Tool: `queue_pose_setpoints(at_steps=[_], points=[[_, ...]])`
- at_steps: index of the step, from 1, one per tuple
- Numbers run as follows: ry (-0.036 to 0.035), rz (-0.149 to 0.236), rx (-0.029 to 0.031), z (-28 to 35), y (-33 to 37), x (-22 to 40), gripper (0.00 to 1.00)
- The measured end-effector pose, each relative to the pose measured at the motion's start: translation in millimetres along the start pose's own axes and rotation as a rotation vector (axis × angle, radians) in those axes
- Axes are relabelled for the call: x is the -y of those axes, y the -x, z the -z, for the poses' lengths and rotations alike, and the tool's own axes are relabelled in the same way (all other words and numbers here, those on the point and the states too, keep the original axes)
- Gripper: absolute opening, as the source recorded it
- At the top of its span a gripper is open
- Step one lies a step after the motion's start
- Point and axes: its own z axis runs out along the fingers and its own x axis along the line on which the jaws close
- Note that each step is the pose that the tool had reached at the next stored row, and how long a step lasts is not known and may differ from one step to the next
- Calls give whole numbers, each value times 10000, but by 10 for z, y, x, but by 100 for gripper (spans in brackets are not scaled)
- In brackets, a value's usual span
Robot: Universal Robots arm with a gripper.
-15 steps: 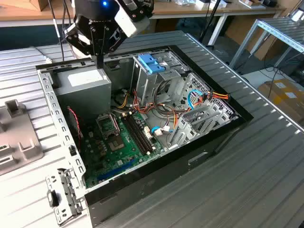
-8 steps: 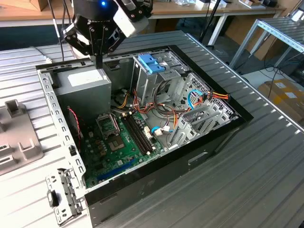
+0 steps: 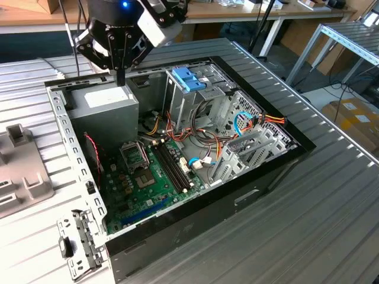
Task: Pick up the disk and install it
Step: 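Reach for the disk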
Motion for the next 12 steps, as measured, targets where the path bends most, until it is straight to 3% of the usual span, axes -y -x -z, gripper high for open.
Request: queue_pose_setpoints(at_steps=[12], points=[[0,0,0,3,-89,7,11]])
